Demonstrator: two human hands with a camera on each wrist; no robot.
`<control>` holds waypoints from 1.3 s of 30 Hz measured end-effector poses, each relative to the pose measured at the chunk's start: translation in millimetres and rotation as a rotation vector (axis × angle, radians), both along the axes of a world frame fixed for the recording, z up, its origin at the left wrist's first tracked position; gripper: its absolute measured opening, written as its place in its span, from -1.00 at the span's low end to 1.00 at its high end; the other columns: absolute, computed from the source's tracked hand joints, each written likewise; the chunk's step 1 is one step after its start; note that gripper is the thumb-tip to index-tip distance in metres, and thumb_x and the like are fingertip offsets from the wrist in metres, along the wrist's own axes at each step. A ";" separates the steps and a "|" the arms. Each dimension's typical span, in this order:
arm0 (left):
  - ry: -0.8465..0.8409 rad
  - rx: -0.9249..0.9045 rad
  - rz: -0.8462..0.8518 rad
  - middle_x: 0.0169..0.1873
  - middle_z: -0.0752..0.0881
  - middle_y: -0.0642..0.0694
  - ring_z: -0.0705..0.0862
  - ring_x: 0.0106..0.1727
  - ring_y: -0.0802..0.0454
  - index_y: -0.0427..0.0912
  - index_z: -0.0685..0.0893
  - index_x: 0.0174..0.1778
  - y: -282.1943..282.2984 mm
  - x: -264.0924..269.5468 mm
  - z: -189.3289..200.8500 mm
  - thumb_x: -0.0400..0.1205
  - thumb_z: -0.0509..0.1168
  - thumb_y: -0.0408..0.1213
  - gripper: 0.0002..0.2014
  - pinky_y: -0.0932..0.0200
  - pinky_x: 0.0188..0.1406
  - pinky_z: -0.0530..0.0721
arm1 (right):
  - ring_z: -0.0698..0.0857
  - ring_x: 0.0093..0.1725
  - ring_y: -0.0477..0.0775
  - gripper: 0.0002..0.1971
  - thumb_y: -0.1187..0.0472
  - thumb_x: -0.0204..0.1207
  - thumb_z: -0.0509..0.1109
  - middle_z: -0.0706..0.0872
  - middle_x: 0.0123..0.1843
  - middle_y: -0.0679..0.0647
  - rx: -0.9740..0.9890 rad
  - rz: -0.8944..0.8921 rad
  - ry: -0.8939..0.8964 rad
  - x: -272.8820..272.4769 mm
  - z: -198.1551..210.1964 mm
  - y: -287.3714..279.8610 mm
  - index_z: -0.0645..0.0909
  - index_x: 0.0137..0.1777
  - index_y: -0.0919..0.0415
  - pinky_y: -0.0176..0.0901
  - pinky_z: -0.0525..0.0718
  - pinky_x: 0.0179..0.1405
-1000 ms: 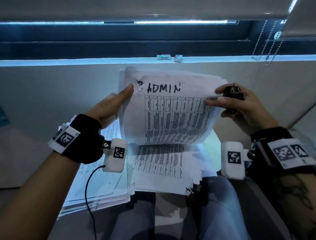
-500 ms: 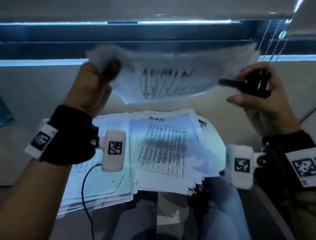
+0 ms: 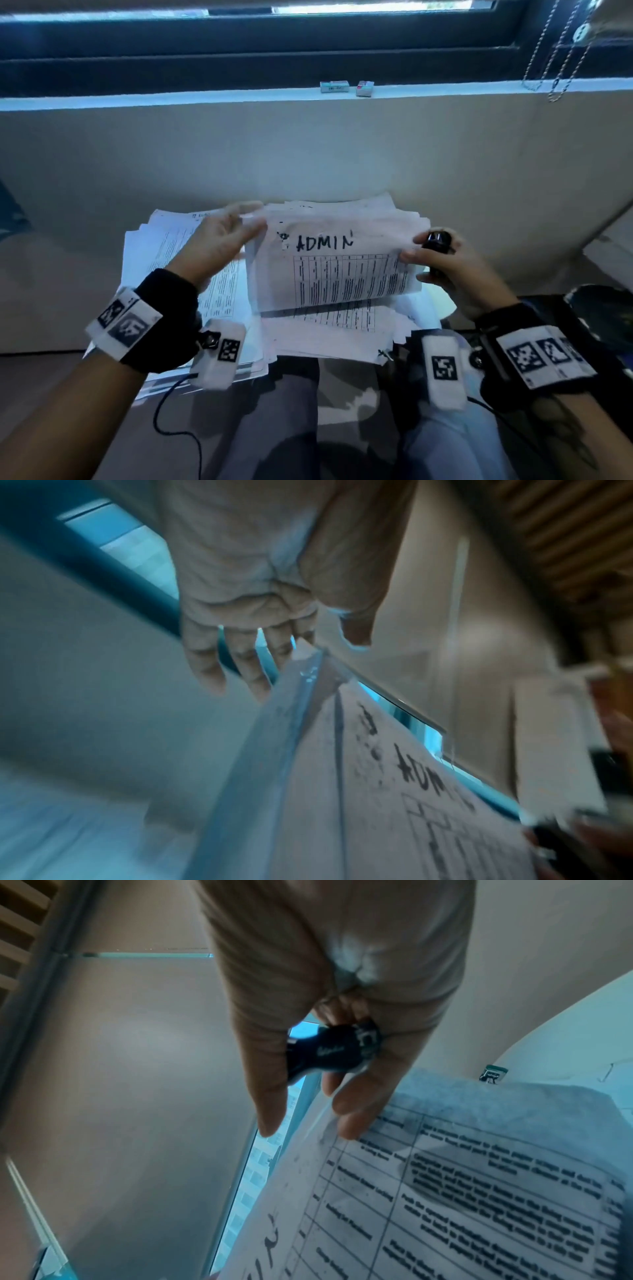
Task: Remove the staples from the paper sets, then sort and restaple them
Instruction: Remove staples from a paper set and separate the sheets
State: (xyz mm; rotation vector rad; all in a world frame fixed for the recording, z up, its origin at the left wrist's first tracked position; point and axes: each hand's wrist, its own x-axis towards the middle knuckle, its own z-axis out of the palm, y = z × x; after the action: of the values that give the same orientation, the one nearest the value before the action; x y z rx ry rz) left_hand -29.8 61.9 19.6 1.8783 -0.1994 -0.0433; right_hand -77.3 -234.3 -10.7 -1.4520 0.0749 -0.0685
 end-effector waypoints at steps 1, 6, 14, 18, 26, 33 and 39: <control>-0.082 0.039 0.046 -0.09 0.74 0.13 0.68 -0.04 0.23 -0.01 0.60 0.15 -5.1 1.8 4.8 0.56 0.31 -0.03 -0.72 0.14 0.07 0.55 | 0.65 -0.43 -0.30 -0.70 0.32 0.16 0.51 0.57 -0.22 -0.03 -0.005 0.003 0.003 0.6 -1.1 1.1 0.50 -0.17 0.11 -0.44 0.59 -0.50; -0.499 0.789 -0.008 0.22 0.66 -0.02 0.58 0.27 -0.02 0.03 0.59 0.30 -58.1 -2.9 27.5 0.42 0.08 0.42 -0.31 0.03 0.22 0.49 | 0.66 -0.41 -0.27 -0.73 0.37 0.28 0.51 0.57 -0.21 -0.02 -0.034 -0.011 0.013 4.4 -5.9 1.0 0.49 -0.17 0.11 -0.43 0.61 -0.46; 0.050 0.405 -0.420 -0.22 0.71 -0.16 0.65 -0.25 -0.02 -0.22 0.66 -0.13 -114.7 18.2 22.4 0.39 0.53 -0.38 -0.78 0.19 -0.20 0.58 | 0.68 -0.39 -0.26 -0.68 0.30 0.17 0.55 0.61 -0.31 -0.11 -0.048 -0.003 -0.040 4.4 -3.9 4.5 0.47 -0.19 0.11 -0.39 0.64 -0.41; 0.087 0.389 -0.411 -0.36 0.67 -0.11 0.62 -0.34 0.02 -0.24 0.66 -0.24 -109.9 20.6 17.2 0.47 0.48 -0.32 -0.89 0.24 -0.32 0.54 | 0.67 -0.39 -0.25 -0.62 0.17 0.04 0.57 0.60 -0.28 -0.07 -0.076 -0.025 -0.069 4.5 -5.0 7.2 0.48 -0.19 0.10 -0.38 0.62 -0.43; 0.207 0.338 -0.473 -0.35 0.75 -0.10 0.71 -0.33 0.01 -0.25 0.68 -0.23 -90.8 22.2 6.5 0.44 0.47 -0.42 -0.91 0.21 -0.29 0.67 | 0.69 -0.32 -0.17 -0.68 0.28 0.26 0.59 0.61 -0.21 0.00 -0.156 -0.078 -0.089 8.6 -14.3 13.7 0.46 -0.18 0.11 -0.33 0.65 -0.39; 0.127 0.315 -0.392 -0.23 0.78 -0.25 0.73 -0.30 -0.04 -0.34 0.70 -0.14 -82.8 19.5 -0.7 0.44 0.46 -0.46 -0.88 0.04 -0.19 0.70 | 0.71 -0.21 -0.12 -0.62 0.10 0.21 0.64 0.62 -0.13 0.02 -0.217 -0.215 -0.113 9.9 -13.3 18.9 0.45 -0.18 0.01 -0.28 0.66 -0.34; 0.117 0.173 -0.340 -0.16 0.77 -0.38 0.76 -0.25 -0.24 -0.37 0.69 -0.09 -78.5 12.4 -8.9 0.43 0.48 -0.43 -0.81 -0.03 -0.18 0.75 | 0.66 -0.16 -0.10 -0.51 -0.04 0.22 0.61 0.64 -0.14 -0.11 -0.319 -0.241 -0.097 -12.8 -13.3 43.0 0.39 -0.02 0.03 -0.17 0.64 -0.21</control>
State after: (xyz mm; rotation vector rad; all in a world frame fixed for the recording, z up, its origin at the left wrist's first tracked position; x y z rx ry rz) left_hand -17.4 -16.6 10.6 1.9883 -0.4436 -0.4131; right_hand -90.1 -191.3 -24.0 -1.7498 0.1650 -0.3610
